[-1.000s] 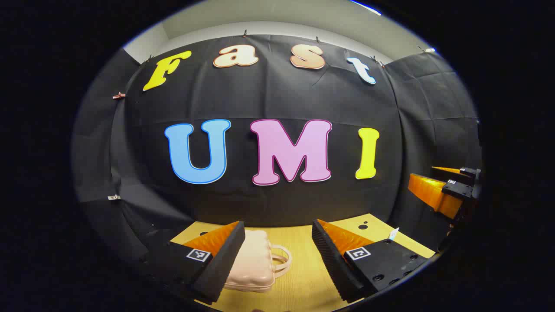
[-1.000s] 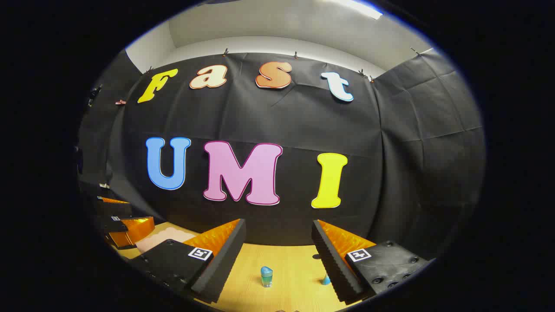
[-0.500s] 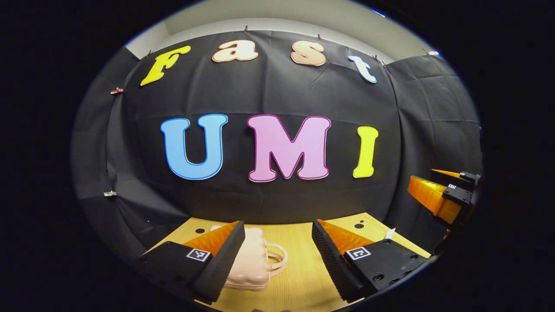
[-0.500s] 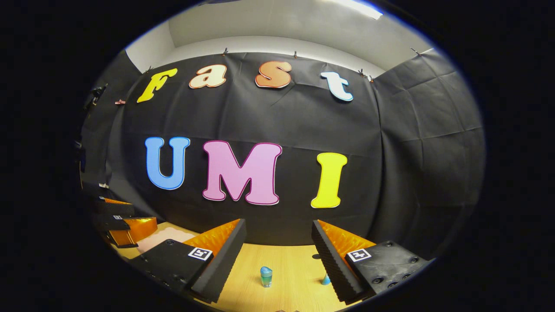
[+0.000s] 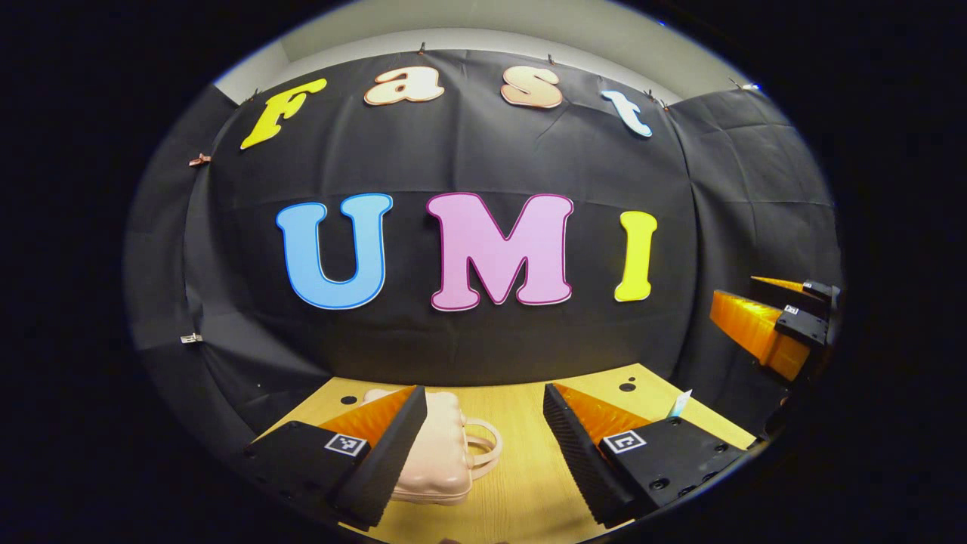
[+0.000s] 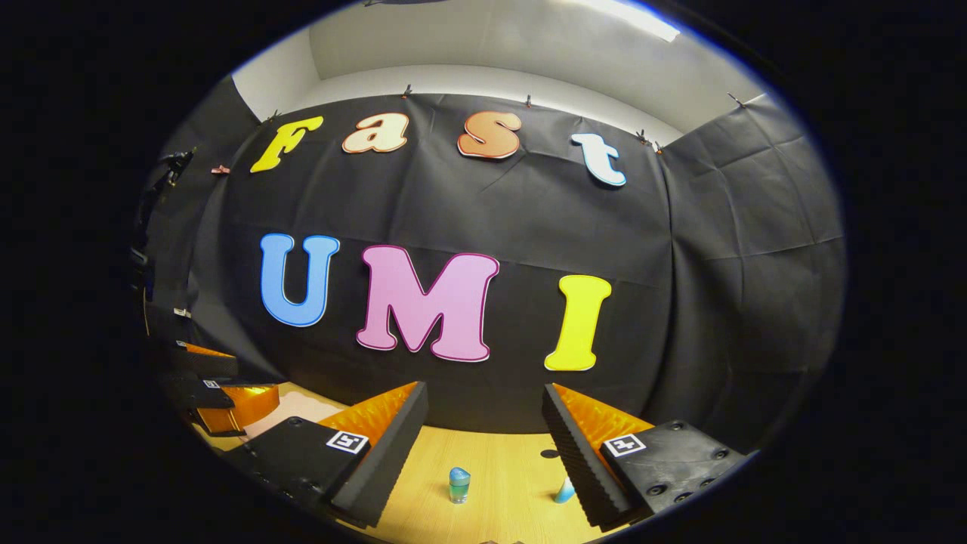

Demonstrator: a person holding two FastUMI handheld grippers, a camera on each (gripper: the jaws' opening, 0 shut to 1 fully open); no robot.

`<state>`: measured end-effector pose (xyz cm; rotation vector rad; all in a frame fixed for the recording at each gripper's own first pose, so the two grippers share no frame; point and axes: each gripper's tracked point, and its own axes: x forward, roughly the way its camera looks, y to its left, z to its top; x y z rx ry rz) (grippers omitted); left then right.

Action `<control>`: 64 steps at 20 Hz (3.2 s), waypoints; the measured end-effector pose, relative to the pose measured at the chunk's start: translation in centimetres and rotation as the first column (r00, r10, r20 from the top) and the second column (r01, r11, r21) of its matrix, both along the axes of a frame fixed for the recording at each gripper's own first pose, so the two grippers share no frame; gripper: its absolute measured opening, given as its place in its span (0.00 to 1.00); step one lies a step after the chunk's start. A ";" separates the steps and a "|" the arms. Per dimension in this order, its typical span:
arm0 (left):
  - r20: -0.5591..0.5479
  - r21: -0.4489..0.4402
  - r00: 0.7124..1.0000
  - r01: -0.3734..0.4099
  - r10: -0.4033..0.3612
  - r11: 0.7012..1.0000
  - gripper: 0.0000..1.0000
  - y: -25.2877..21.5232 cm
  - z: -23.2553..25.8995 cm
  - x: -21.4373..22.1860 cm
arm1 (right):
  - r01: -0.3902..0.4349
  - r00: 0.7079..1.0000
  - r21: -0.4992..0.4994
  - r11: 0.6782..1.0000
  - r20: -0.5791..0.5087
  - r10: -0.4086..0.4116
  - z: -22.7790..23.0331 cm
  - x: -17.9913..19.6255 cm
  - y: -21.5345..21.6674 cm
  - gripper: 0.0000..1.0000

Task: First open the suitcase, pack the skin care products into it, and then close the suitcase.

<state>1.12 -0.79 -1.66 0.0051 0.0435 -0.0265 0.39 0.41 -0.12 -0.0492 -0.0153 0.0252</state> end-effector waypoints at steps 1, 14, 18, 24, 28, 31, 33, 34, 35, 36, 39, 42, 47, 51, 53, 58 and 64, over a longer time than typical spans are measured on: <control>-0.008 -0.002 1.000 0.001 -0.001 1.000 0.97 -0.1 -0.2 0.4 | 0.000 1.000 0.003 1.000 -0.005 0.000 -0.2 0.1 -0.1 0.96; -0.291 -0.002 0.957 -0.013 0.012 1.000 0.96 -3.2 -12.1 14.7 | -0.055 0.995 -0.066 0.996 -0.081 0.050 -5.0 3.1 -2.8 0.96; -0.431 0.024 0.902 -0.010 0.019 1.000 0.93 -4.6 -18.5 18.9 | -0.087 0.985 -0.038 0.996 -0.152 0.080 -7.8 4.8 -4.0 0.96; -0.634 0.109 0.760 -0.095 0.143 0.990 0.79 -3.4 -27.3 20.9 | -0.111 0.977 -0.032 0.993 -0.186 0.103 -9.3 6.0 -5.9 0.96; -0.673 0.175 0.713 -0.104 0.196 0.979 0.42 -2.2 -29.0 21.7 | -0.075 0.973 -0.031 0.997 -0.222 0.066 -10.4 6.1 -6.9 0.96; -0.684 0.164 0.709 -0.079 0.171 0.983 0.21 -2.6 -28.9 22.0 | -0.070 0.971 -0.039 0.997 -0.231 0.059 -10.5 6.0 -6.7 0.96; -0.668 0.155 0.733 -0.037 0.132 0.987 0.14 -3.2 -27.4 22.0 | -0.057 0.974 -0.058 0.997 -0.224 0.042 -10.2 6.0 -6.7 0.96; -0.660 0.147 0.742 -0.020 0.113 0.989 0.12 -3.3 -26.5 21.9 | -0.050 0.974 -0.061 0.997 -0.224 0.035 -10.1 5.9 -6.5 0.96; -0.661 0.126 0.745 -0.011 0.093 0.992 0.08 -3.3 -25.4 21.7 | -0.046 0.974 -0.060 0.997 -0.226 0.031 -9.9 5.8 -6.1 0.96; -0.662 0.089 0.746 -0.008 0.066 0.996 0.07 -3.4 -24.3 21.4 | -0.041 0.975 -0.057 0.998 -0.223 0.027 -9.6 5.7 -5.7 0.96; -0.658 -0.012 0.753 0.008 -0.014 1.000 0.07 -2.2 -19.7 20.3 | -0.036 0.977 -0.051 0.998 -0.211 0.024 -8.9 5.2 -3.9 0.96; -0.598 -0.031 0.800 0.026 -0.039 0.999 0.07 1.8 -12.8 19.9 | -0.056 0.977 -0.040 0.998 -0.210 0.047 -8.5 4.4 -1.2 0.96; -0.541 -0.040 0.841 -0.018 -0.006 0.999 0.07 14.2 -4.7 18.6 | -0.102 0.971 -0.012 0.995 -0.219 0.097 -8.2 3.4 3.2 0.96; -0.508 0.102 0.843 -0.147 0.178 0.984 0.07 28.4 -2.9 18.0 | -0.122 0.969 -0.019 0.992 -0.220 0.115 -7.9 3.2 5.6 0.96; -0.490 0.159 0.828 -0.222 0.272 0.962 0.07 35.2 -4.1 17.8 | -0.122 0.967 -0.032 0.992 -0.228 0.111 -8.0 3.3 6.3 0.96; -0.505 0.097 0.790 -0.349 0.348 0.932 0.06 47.6 -12.4 18.9 | -0.067 0.963 -0.075 0.995 -0.266 0.045 -9.0 4.1 6.5 0.96; -0.615 -0.074 0.741 -0.393 0.269 0.916 0.06 53.1 -23.8 20.4 | -0.033 0.931 -0.069 0.997 -0.365 0.006 -11.6 4.4 7.7 0.96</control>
